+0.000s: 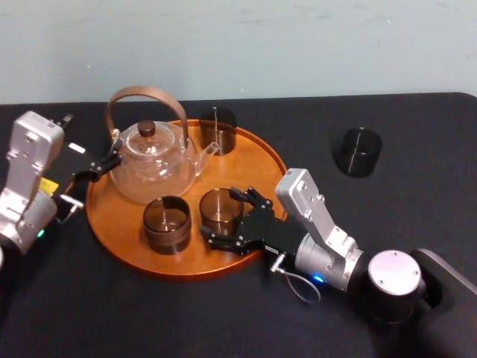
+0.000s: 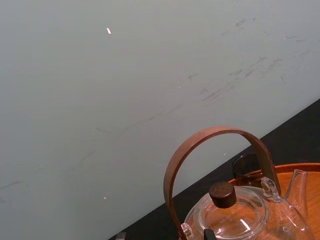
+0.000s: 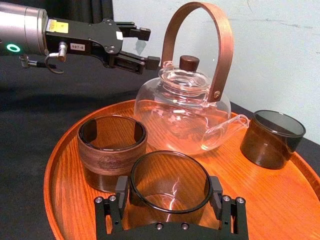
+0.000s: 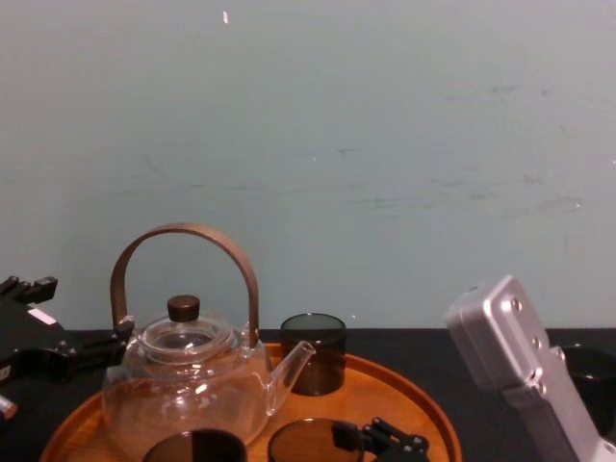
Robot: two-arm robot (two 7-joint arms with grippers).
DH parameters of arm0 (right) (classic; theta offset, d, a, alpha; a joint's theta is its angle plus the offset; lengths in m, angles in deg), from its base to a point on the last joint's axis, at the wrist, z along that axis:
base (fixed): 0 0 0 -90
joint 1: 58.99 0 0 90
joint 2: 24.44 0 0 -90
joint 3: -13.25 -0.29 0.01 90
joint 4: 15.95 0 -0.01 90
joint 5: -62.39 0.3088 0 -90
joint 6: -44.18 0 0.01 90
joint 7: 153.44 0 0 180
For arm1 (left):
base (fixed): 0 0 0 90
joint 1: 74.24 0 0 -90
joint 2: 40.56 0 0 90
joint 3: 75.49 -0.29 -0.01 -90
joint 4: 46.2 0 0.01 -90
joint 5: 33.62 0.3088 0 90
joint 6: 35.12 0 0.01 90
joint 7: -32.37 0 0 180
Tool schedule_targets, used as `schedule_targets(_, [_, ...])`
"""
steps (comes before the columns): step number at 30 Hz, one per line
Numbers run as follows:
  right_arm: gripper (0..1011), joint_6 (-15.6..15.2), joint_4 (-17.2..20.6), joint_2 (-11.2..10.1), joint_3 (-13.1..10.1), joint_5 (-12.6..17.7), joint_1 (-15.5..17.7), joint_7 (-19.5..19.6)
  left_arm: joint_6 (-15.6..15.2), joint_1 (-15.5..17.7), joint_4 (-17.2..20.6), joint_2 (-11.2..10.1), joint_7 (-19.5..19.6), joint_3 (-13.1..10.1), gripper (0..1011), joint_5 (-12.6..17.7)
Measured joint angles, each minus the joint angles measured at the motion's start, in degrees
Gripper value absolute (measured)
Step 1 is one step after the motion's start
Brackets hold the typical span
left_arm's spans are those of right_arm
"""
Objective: Pick up the glass from the table and place it on the tray.
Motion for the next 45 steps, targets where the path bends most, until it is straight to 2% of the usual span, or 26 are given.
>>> schedule_targets(10, [1002, -0.78, 0.65, -0.61, -0.47, 1.07, 0.60, -0.64, 0.00, 0.00, 0.00, 0.00, 0.00, 0.00, 1010, 0.00])
schedule_targets(16, [1002, -1.74, 2.72, -1.73, -0.83, 1.88, 1.66, -0.83, 0.00, 0.00, 0.00, 0.00, 0.00, 0.00, 1010, 0.00])
schedule_targets(29, [1002, -2.35, 9.57, -6.09, -2.12, 3.34, 6.47, -0.85, 0.00, 0.00, 0.00, 0.00, 0.00, 0.00, 1010, 0.00])
schedule_targets(35, [1002, -0.72, 13.12, -9.04, -4.49, 4.82, 10.14, -0.47, 0.00, 0.00, 0.00, 0.00, 0.00, 0.00, 1010, 0.00])
schedule_targets(45, [1002, 1.07, 13.39, -10.27, -8.90, 6.95, 13.42, 1.74, 0.00, 0.00, 0.00, 0.00, 0.00, 0.00, 1010, 0.00])
